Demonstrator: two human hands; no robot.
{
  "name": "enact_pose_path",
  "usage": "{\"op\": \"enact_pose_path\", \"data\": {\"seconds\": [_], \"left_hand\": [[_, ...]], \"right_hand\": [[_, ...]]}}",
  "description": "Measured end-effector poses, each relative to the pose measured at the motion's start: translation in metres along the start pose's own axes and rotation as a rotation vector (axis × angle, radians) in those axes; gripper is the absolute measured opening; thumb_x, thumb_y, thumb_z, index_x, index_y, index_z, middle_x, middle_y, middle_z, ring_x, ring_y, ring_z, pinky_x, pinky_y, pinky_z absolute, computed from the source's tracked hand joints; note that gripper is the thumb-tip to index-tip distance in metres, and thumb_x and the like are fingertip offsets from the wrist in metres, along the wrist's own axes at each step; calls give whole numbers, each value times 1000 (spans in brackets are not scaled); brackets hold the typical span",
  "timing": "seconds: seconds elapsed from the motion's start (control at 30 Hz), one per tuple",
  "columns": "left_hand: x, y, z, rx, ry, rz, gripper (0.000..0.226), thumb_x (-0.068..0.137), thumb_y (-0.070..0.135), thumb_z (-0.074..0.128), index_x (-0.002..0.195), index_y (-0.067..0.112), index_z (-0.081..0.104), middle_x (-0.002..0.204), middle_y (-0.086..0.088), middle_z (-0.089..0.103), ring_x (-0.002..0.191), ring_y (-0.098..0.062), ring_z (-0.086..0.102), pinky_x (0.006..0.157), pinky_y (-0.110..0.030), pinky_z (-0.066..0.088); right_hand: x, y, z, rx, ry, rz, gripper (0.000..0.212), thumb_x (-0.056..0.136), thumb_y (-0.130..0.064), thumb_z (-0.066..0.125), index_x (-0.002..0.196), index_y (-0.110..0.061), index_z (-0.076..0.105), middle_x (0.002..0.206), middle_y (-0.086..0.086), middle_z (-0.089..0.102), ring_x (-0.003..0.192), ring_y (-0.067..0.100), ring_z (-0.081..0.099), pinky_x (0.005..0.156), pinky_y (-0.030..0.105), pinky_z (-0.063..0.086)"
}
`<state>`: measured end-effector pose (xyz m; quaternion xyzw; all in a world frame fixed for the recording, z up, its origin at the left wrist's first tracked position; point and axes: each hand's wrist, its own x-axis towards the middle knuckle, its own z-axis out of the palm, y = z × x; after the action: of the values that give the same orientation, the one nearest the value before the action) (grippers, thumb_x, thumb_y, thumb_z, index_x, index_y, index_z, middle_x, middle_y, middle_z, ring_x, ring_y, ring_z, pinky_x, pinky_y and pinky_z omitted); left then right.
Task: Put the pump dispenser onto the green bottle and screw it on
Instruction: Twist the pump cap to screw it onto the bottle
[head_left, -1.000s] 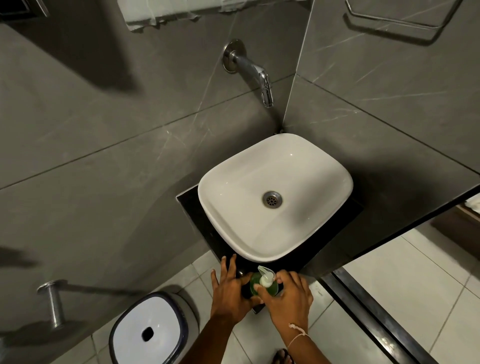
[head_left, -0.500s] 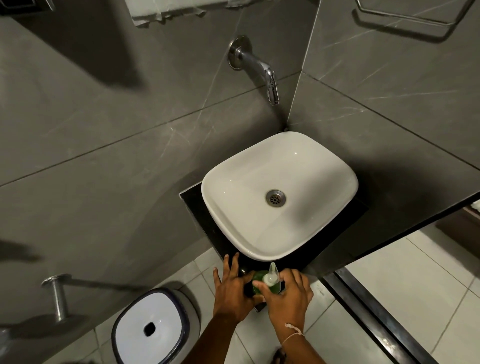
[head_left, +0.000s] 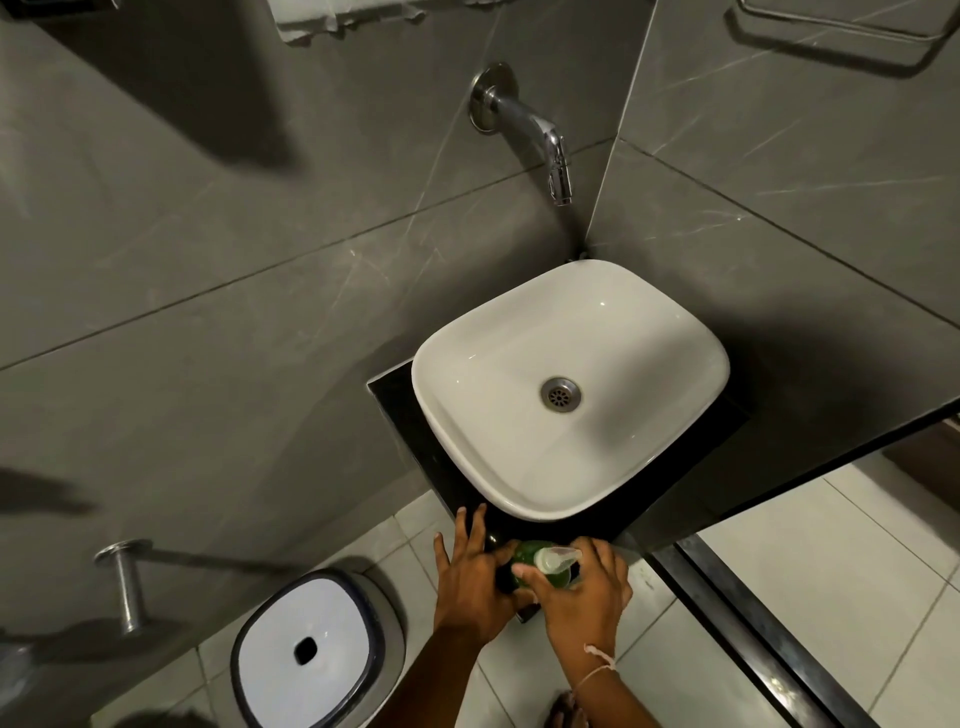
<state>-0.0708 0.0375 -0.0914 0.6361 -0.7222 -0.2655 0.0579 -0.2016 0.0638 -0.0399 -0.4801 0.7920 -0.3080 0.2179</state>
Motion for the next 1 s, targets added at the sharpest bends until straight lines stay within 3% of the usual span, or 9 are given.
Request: {"op": "enact_pose_path", "data": {"seconds": [0.1,0.3,0.4,0.5,0.6,0.7,0.77,0.87,1.0], "left_hand": [[-1,1,-1,-22,10,1,51,73,56,64,121,39,58,163,0,-1,147,-25,-17,117,-55,-10],[0,0,0,-16,3,15,55,72,61,62,123,40,56,163,-1,-2,147,-26,-18,115,-55,-12],[1,-1,0,-22,-5,16,56,71,62,66,122,39,57,163,0,-3,146,-24,-19,116,-56,-11],[1,-2,1,-45,10,10,50,71,57,67,117,39,59,163,1,-1,147,-24,-17,117,-56,-9],[0,-1,1,-42,14,8,51,70,56,64,118,40,59,163,0,0,147,-25,-15,117,-58,-6],[0,-1,0,-36,22,18,56,69,61,57,122,41,56,163,-1,-1,147,-26,-16,117,-58,-7],[0,0,0,-27,9,18,60,70,64,60,125,41,55,163,-1,-2,147,-25,-17,116,-57,-9],[0,-1,0,-22,-8,5,62,69,65,66,125,40,55,163,0,-4,147,-24,-18,115,-55,-11],[0,0,-1,-28,-6,-1,56,72,60,66,123,39,57,163,1,-2,147,-24,-18,117,-57,-9]], "right_hand": [[-2,-9,4,-24,16,49,57,43,-58,85,77,-26,53,96,0,60,104,29,50,89,51,39],[-6,7,-2,144,-5,-97,50,57,-42,85,101,-51,63,114,-16,55,118,16,41,101,46,32],[-1,5,-1,144,16,-44,40,48,-41,89,81,-39,67,102,-11,58,110,24,49,94,51,38],[-1,-2,2,102,16,1,52,44,-61,82,71,-32,49,91,-6,56,102,25,50,88,47,36],[-2,-3,4,96,18,-2,57,42,-72,73,78,-35,51,96,-7,56,107,23,47,92,48,34],[-5,6,-1,121,-48,-93,58,50,-67,74,103,-47,60,116,-16,53,120,11,38,99,40,26],[-4,10,-6,145,-53,-167,48,58,-59,74,105,-56,60,119,-18,54,122,11,38,100,39,28],[2,6,-6,168,-2,-136,41,52,-32,90,85,-41,69,109,-11,61,115,24,49,96,52,40],[4,-4,-2,118,-13,-44,49,43,-39,91,76,-24,59,100,-4,59,109,25,50,94,46,36]]}}
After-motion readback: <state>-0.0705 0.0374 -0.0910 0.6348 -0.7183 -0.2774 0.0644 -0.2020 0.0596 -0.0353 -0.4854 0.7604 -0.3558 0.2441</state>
